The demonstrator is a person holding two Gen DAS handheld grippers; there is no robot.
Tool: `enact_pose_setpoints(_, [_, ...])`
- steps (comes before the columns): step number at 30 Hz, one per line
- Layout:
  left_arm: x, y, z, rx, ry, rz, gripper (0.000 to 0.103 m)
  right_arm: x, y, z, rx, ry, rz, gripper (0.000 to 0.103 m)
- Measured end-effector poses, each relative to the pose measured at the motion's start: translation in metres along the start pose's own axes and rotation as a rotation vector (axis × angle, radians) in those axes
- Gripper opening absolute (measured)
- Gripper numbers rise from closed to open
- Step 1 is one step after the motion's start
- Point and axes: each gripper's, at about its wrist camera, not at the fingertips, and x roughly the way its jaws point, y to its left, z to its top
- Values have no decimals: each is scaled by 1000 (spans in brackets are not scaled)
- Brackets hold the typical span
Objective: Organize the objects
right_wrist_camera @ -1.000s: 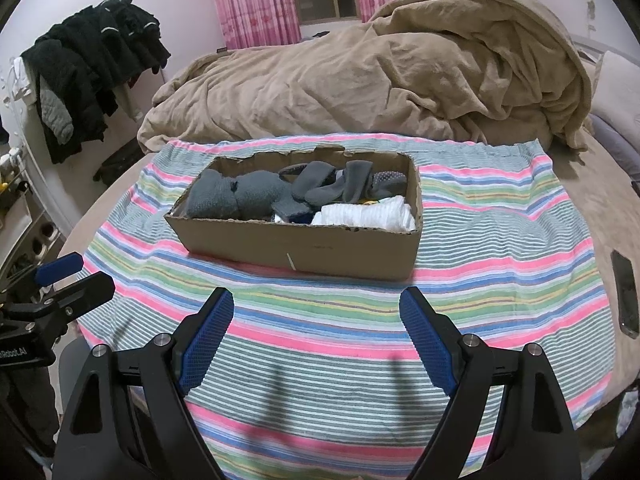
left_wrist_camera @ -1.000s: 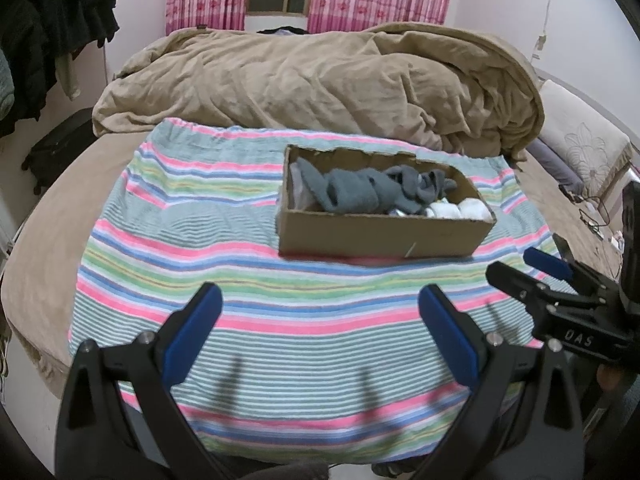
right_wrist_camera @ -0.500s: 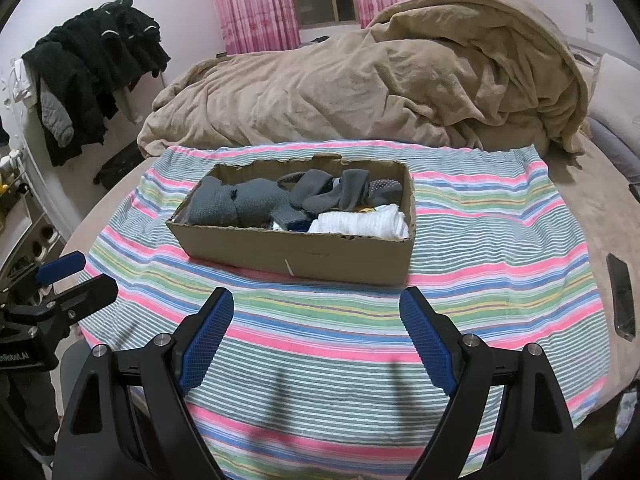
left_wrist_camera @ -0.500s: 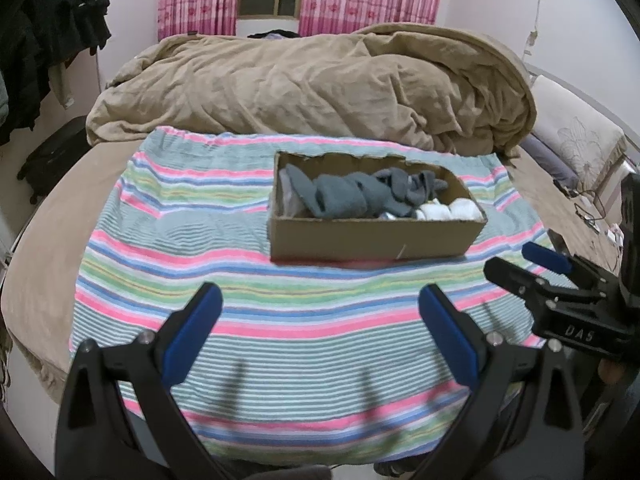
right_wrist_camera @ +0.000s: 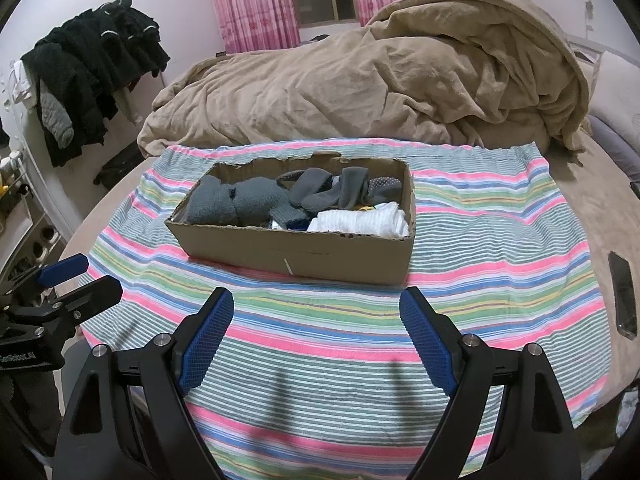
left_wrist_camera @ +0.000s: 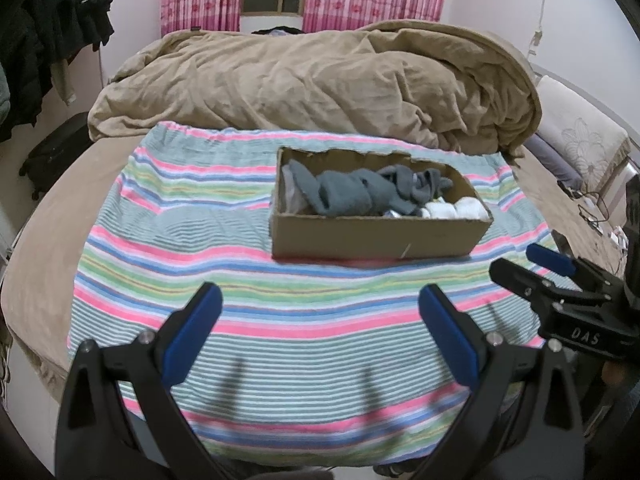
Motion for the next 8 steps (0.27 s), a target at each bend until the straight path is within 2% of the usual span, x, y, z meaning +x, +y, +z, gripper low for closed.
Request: enact_pose_setpoints(8, [2, 1, 6, 26, -30, -7, 100, 7, -4, 2, 3, 8, 2, 87])
